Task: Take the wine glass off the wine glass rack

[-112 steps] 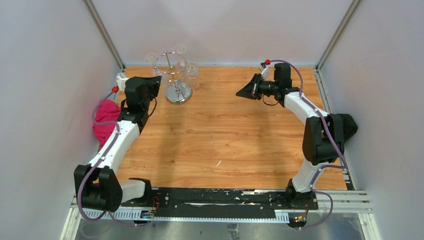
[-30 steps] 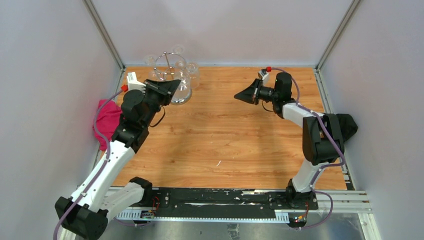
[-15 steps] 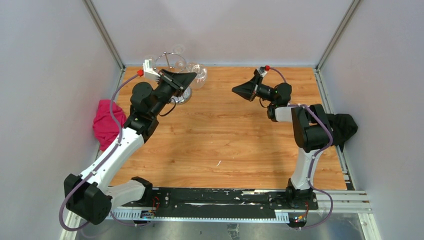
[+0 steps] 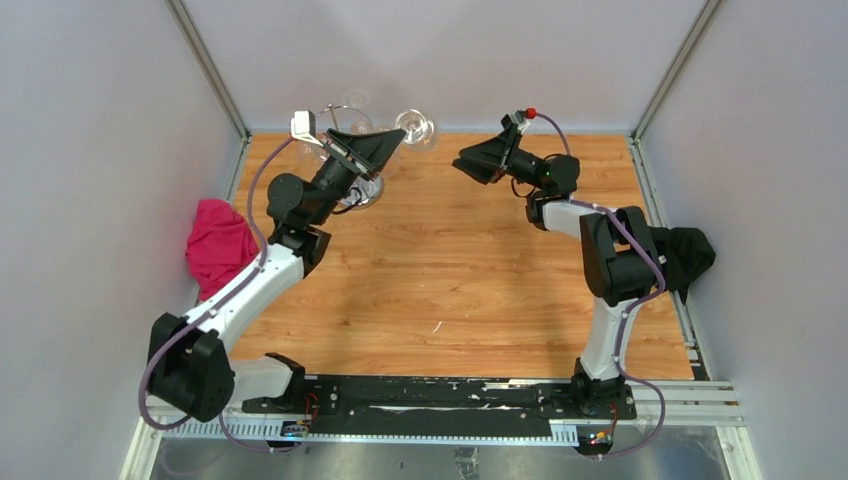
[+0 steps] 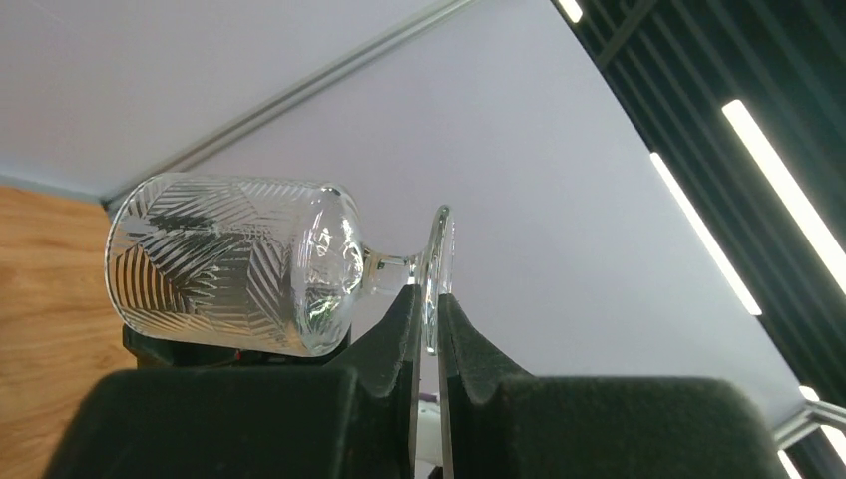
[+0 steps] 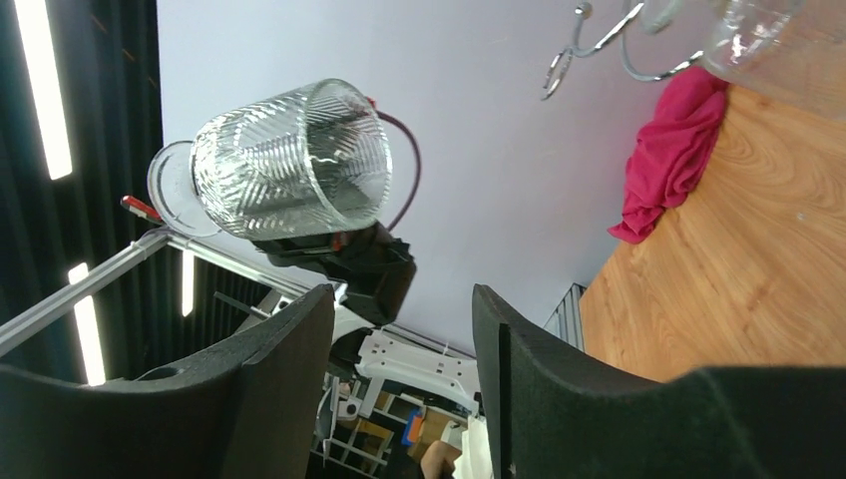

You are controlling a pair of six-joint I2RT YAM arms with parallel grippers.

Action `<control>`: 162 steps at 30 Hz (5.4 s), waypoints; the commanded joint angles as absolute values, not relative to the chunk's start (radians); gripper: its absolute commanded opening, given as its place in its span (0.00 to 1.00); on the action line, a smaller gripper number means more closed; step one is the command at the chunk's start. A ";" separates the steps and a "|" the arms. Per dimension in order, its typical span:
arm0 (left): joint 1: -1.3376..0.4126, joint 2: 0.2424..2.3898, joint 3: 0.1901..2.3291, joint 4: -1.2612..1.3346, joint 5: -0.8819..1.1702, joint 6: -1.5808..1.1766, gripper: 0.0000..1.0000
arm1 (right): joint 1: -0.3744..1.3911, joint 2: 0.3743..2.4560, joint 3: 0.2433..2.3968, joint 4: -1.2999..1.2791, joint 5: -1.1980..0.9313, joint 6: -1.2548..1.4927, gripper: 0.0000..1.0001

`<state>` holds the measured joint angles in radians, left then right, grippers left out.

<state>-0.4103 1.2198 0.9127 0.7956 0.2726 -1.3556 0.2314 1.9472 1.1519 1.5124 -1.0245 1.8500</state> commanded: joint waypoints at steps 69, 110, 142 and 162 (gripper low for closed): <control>-0.334 1.582 0.732 1.558 0.308 -1.836 0.00 | 0.367 1.870 1.315 1.598 -0.911 1.848 0.47; -0.387 1.747 0.791 1.555 0.364 -1.793 0.06 | 0.372 1.805 1.259 1.597 -0.881 1.869 0.00; -0.299 1.423 0.918 0.818 0.468 -1.355 0.48 | 0.296 1.623 1.166 1.431 -0.988 1.770 0.00; -0.341 1.127 1.309 -0.431 -0.140 -0.599 0.59 | 0.273 1.496 1.596 -0.402 -0.759 0.455 0.00</control>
